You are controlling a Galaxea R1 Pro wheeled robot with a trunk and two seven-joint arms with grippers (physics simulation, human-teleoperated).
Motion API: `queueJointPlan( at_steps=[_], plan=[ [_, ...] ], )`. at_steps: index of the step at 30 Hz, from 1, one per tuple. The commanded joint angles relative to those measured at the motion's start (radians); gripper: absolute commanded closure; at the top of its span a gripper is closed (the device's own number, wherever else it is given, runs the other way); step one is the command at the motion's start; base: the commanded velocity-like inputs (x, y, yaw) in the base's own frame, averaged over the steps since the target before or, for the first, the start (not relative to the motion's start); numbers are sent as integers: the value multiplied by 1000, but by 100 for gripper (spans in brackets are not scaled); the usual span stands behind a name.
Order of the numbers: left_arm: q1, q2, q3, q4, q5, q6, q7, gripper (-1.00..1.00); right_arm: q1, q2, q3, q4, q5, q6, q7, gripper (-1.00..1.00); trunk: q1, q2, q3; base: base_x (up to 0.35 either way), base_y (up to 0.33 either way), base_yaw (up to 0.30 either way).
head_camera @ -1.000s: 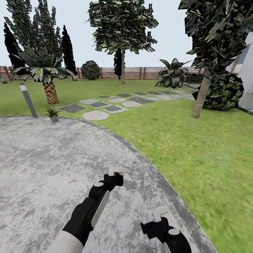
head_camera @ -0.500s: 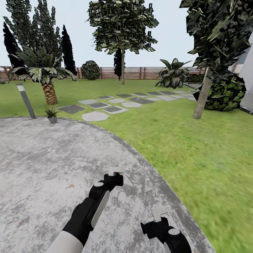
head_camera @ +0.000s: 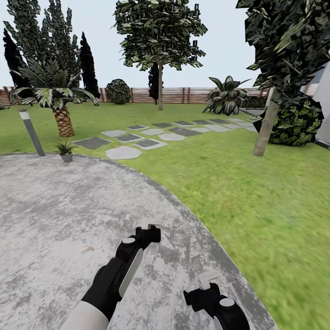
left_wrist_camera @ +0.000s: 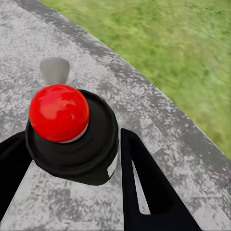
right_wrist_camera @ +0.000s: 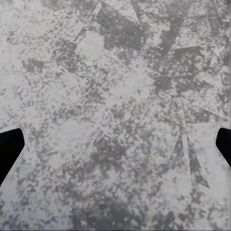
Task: Pick up the pesticide atomizer in the garden and spray insectifuge to fully cover both potted plants in the garden.
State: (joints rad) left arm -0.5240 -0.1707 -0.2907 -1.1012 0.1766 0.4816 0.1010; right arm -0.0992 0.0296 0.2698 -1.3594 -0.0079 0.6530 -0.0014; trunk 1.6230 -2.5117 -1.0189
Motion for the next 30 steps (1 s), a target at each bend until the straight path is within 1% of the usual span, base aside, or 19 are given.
queueJointPlan(
  at_steps=[1,9,20,30],
  plan=[
    [-1,0,-2,-1,11,4,9,100,0,0,0,-1,-1,5,0,-100,0,0,-1,322,0,0],
    [-1,0,-2,-1,11,4,9,100,0,0,-1,-1,0,5,0,-100,0,0,-1,334,-7,0],
    [-1,0,-2,0,11,3,9,100,0,0,-6,-1,-1,5,4,-100,0,0,-1,336,-62,0],
    [-1,0,-2,-1,11,3,9,100,0,0,-6,-1,-1,5,4,-100,0,0,-1,336,-6,0]
  ],
)
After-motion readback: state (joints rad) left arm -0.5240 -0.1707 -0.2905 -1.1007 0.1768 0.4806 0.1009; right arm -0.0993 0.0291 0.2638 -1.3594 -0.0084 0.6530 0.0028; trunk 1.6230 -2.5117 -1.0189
